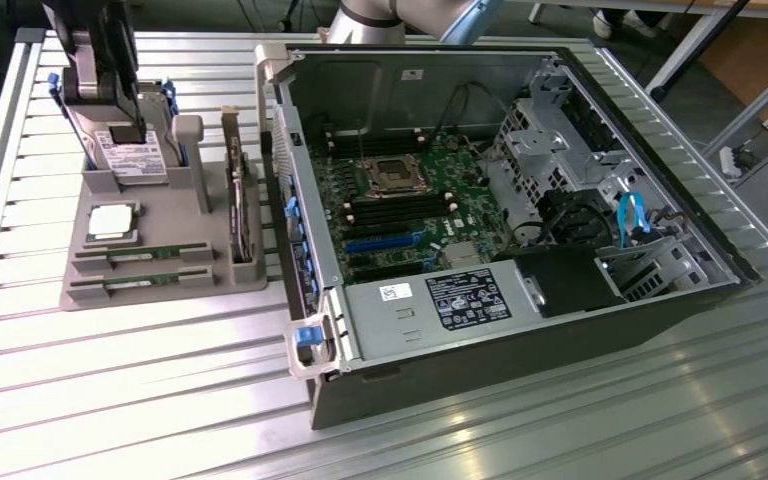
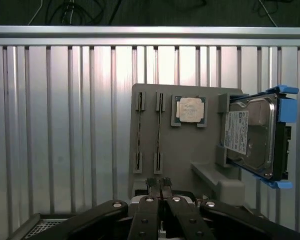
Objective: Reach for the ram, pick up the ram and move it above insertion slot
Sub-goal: 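Pick up the ram and move it above insertion slot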
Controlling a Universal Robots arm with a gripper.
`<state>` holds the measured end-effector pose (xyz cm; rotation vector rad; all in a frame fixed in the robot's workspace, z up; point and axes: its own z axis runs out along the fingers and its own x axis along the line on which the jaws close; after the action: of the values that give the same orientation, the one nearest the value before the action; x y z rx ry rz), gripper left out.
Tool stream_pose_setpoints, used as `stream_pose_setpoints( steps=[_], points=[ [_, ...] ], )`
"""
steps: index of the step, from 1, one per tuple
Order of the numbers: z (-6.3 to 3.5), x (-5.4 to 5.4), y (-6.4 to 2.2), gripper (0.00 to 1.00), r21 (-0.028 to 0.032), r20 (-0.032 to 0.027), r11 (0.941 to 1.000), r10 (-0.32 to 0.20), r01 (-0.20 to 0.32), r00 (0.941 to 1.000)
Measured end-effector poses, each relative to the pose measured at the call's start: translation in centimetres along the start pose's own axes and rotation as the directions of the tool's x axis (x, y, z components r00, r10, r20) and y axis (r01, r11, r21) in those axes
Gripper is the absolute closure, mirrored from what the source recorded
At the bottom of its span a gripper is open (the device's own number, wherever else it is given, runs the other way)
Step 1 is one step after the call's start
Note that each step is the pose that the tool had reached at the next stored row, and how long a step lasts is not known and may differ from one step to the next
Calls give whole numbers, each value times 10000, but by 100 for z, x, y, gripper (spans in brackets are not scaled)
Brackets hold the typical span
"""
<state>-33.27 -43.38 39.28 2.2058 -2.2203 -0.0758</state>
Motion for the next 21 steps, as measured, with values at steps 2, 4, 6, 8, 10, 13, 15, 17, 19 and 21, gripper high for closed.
stream_pose_setpoints(
  steps=[2,4,6,8,10,13,15,17,19,21],
  points=[
    [0,0,0,76,0,0,10000,0,0,10000],
    [0,1,0,70,0,0,10000,0,0,10000],
    [0,1,0,70,0,0,10000,0,0,10000],
    [5,1,0,70,0,0,10000,0,0,10000],
    [6,1,1,70,-1,-1,10000,7,-7,10000],
    [8,1,2,70,1,1,10000,11,-11,10000],
    [14,1,1,70,2,2,10000,10,-10,10000],
    [23,1,1,70,1,1,10000,10,-10,10000],
    [29,1,1,70,-1,0,10000,8,-8,10000],
    [38,1,0,70,1,0,10000,5,-5,10000]
  ],
)
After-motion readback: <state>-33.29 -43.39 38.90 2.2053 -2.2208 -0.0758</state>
